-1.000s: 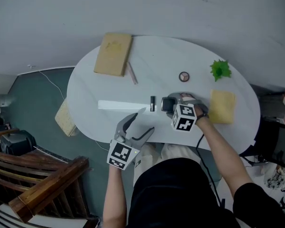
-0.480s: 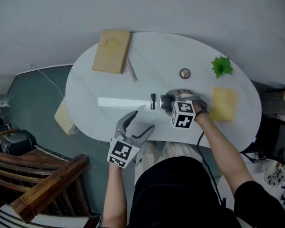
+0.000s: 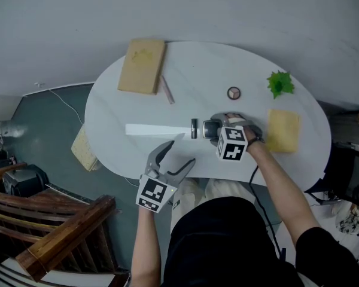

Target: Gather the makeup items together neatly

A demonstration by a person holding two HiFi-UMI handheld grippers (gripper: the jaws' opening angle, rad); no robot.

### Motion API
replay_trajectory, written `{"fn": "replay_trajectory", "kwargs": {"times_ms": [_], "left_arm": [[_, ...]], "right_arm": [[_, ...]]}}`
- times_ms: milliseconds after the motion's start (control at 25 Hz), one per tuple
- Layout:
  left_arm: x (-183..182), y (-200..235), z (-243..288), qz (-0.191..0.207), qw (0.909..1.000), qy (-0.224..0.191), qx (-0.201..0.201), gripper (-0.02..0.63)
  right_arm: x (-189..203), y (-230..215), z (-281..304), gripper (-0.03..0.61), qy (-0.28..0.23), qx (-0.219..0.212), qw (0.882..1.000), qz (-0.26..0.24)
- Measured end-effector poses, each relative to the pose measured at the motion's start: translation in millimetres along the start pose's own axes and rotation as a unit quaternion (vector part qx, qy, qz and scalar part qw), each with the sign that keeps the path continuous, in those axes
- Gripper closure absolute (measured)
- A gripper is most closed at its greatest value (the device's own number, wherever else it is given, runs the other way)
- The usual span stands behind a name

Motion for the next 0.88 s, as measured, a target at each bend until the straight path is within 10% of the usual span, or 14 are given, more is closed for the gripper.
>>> {"fn": "replay_trajectory", "kwargs": {"times_ms": [520, 880], "left_arm": [[-6, 2, -3, 0.004, 1.0, -0.002, 0.003, 0.288], [-14, -1, 6, 0.007, 0.9998, -0.008, 0.016, 0.288]], "right_arm": [[-5, -8, -30, 0.265, -0.044, 0.012, 0.998, 0.053], [11, -60, -65, 0.267, -0.08, 0.129, 0.977, 0.149]]}}
Point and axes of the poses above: the fingertips, and each gripper's own axes: z forward along the fingers, y to its left, x out of its underside, the point moved 2 cm from there along -z, backward along the fingers, and after that the axes turned 1 degree about z, right-handed, at the moved point
